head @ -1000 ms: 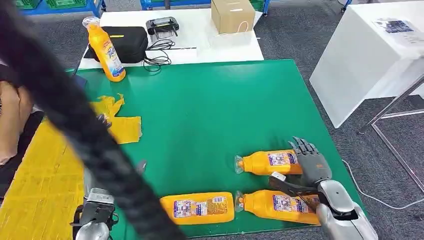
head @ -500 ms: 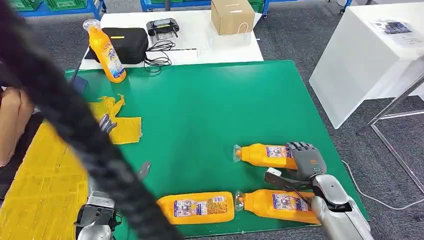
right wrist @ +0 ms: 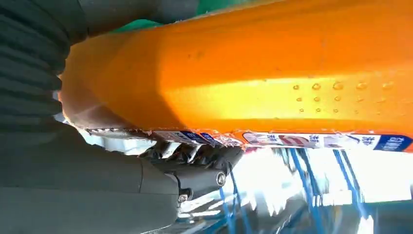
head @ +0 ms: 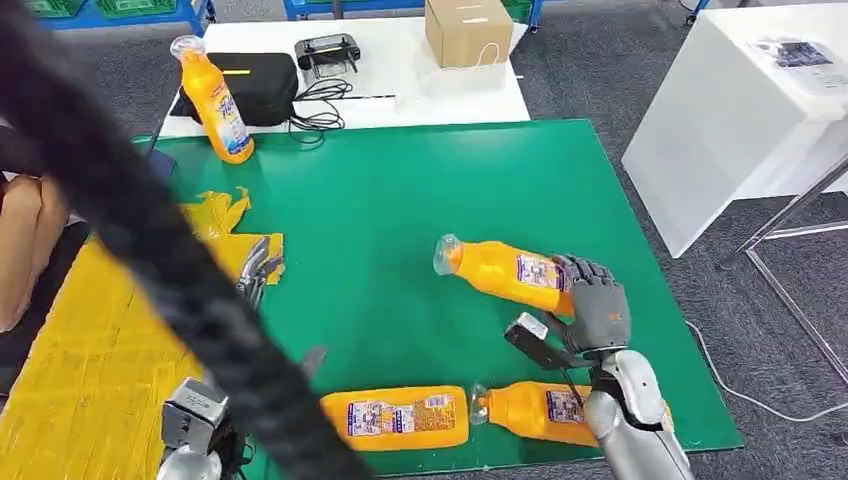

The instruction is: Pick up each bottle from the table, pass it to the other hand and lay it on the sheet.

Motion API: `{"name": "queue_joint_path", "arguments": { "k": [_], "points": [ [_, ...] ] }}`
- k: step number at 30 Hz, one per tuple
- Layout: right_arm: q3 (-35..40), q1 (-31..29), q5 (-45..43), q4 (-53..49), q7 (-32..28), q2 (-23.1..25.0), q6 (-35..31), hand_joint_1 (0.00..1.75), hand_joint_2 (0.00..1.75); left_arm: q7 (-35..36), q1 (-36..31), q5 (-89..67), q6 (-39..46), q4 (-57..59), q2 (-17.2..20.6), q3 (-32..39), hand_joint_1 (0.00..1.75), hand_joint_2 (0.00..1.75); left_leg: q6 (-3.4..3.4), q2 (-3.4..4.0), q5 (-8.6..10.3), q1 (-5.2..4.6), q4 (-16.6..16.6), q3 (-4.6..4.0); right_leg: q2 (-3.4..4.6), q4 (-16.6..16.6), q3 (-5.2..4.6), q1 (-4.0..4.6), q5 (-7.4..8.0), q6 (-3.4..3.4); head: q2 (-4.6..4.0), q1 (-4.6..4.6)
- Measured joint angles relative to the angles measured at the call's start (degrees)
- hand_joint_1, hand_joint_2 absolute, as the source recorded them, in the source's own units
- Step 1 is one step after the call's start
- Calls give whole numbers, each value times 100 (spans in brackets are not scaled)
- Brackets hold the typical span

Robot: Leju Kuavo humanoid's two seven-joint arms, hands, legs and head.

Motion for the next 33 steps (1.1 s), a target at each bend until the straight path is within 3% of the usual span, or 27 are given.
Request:
{"name": "queue_joint_path", "arguments": {
  "k": [5,11,13,17,23,33],
  "points": [
    [-105,99,-838,-540,-488,422,-344,175,175,18,-7,359,-442,7,2,-94,0,175,-1,0,-5,-1,0,-17,0,0,-16,-2,-7,-4,0,0],
    [-171,150,-1121,-777,-617,637,-341,175,175,37,-13,442,-532,11,7,-112,0,175,0,-1,-6,-4,0,-20,-1,0,-15,-5,-15,8,0,2],
    [-169,153,-1660,-827,-817,698,-109,175,175,74,-26,556,-643,39,11,-127,0,175,0,-1,-7,-6,0,-20,-1,0,-15,-5,-15,8,0,2],
    [-87,147,-2957,-875,-1072,847,1183,175,175,127,-113,823,-899,160,28,-193,0,175,0,-2,-7,-4,0,-22,-1,0,-15,-4,-15,8,0,2],
    [567,-53,-2971,-715,-1148,1063,1768,175,175,133,-322,984,-1083,321,39,-313,0,175,-2,-1,-5,2,-1,-22,0,3,-18,3,-15,8,0,2],
    [1454,-335,-2676,-425,-1183,1247,1877,175,175,138,-496,1100,-1150,420,46,-402,0,175,-2,-6,-6,-2,0,-27,-5,3,-18,-3,-16,8,0,2]
  ]
}}
